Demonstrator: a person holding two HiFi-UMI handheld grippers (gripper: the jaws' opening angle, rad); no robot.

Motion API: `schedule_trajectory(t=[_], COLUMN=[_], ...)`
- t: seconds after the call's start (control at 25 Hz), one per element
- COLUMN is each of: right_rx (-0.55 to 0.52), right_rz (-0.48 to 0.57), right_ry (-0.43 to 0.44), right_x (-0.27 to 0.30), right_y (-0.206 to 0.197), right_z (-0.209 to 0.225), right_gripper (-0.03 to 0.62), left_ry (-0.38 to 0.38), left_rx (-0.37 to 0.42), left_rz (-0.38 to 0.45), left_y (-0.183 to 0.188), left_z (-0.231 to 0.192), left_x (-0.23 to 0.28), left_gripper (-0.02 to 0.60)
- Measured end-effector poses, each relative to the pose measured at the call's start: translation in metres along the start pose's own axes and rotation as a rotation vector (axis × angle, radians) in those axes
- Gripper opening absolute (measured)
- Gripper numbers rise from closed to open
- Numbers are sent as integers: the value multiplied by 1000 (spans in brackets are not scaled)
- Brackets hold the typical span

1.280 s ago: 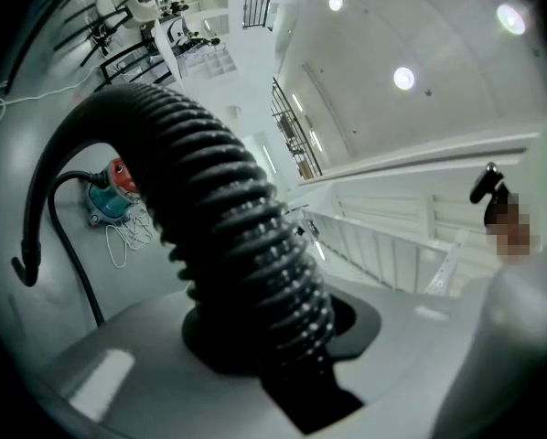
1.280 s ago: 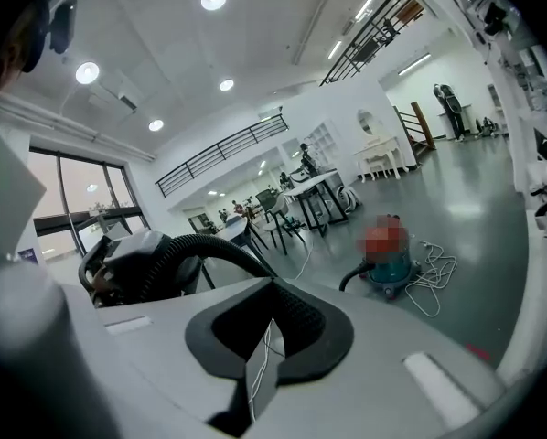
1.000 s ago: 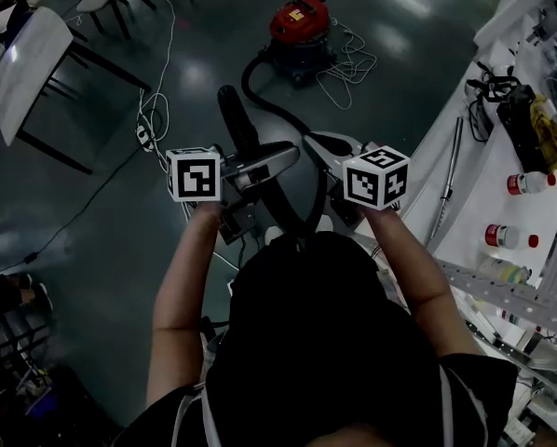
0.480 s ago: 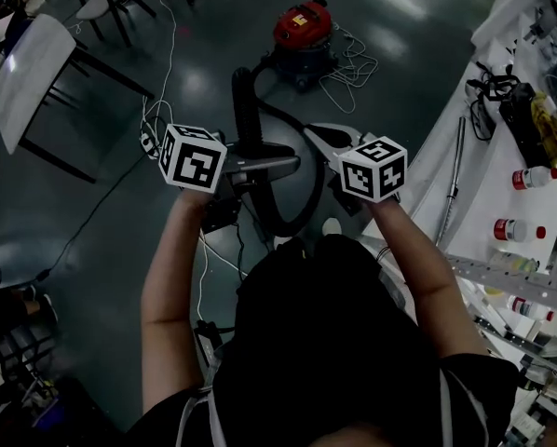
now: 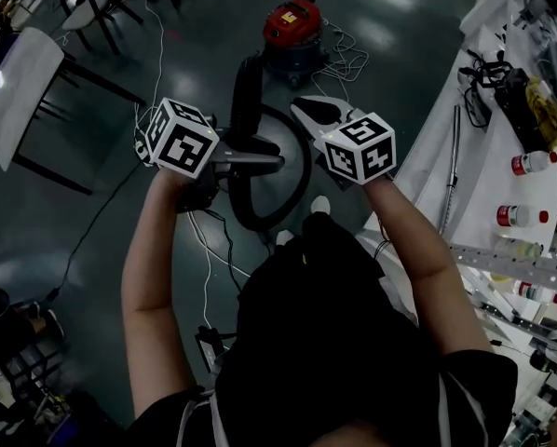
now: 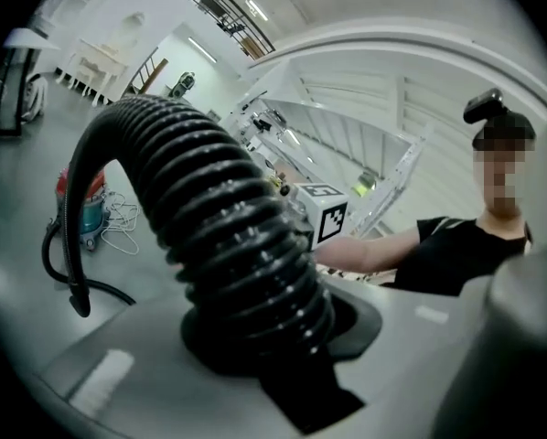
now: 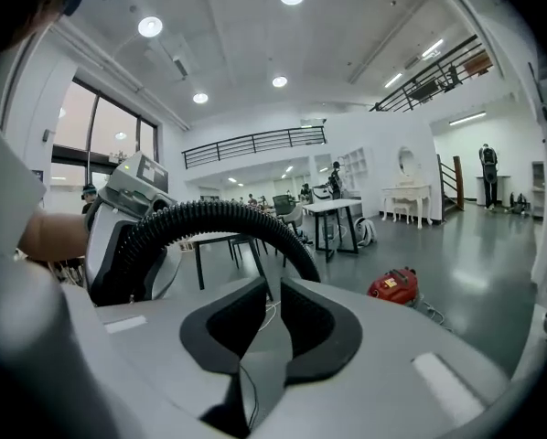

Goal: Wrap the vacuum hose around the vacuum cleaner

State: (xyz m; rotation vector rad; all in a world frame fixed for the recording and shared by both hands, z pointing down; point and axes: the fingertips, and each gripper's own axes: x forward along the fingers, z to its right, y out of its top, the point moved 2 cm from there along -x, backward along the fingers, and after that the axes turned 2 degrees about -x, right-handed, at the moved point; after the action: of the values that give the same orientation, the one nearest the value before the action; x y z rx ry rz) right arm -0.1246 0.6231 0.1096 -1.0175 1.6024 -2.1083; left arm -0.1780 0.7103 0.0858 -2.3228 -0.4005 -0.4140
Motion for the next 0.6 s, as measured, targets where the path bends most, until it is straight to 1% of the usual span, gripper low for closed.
schedule_trajectory(t=[0.08,0.16,0.2,0.32,0.44,0.52,0.6], right_rx=[-6,-22,-39,-126,-204,-247,-317], right_rz=[16,37,45,60,97,121,116], right_ry=[-7,-25,-36,-52,-28,-16,-17], right_x=[6,13,16,27,40,47,56], right_y=[4,11,16,32,52,65,73], right_z=[9,21,29,49,68,81,94], right_gripper=[80,100,123,169,215,269,301], left_ry=[-2,0,2,-8,-21,-29,-45], left_rx=[32,59,71,91,107,118,130], left_rz=[-25,-42,-53,-79,-106,-124,-146], left_y=[7,18,24,40,57,68,78], left_z=[-4,-9,-11,-17,-26,-31,-37], left_x=[3,6,8,12,17,20,22], left_gripper=[126,126,126,126,127,127,127])
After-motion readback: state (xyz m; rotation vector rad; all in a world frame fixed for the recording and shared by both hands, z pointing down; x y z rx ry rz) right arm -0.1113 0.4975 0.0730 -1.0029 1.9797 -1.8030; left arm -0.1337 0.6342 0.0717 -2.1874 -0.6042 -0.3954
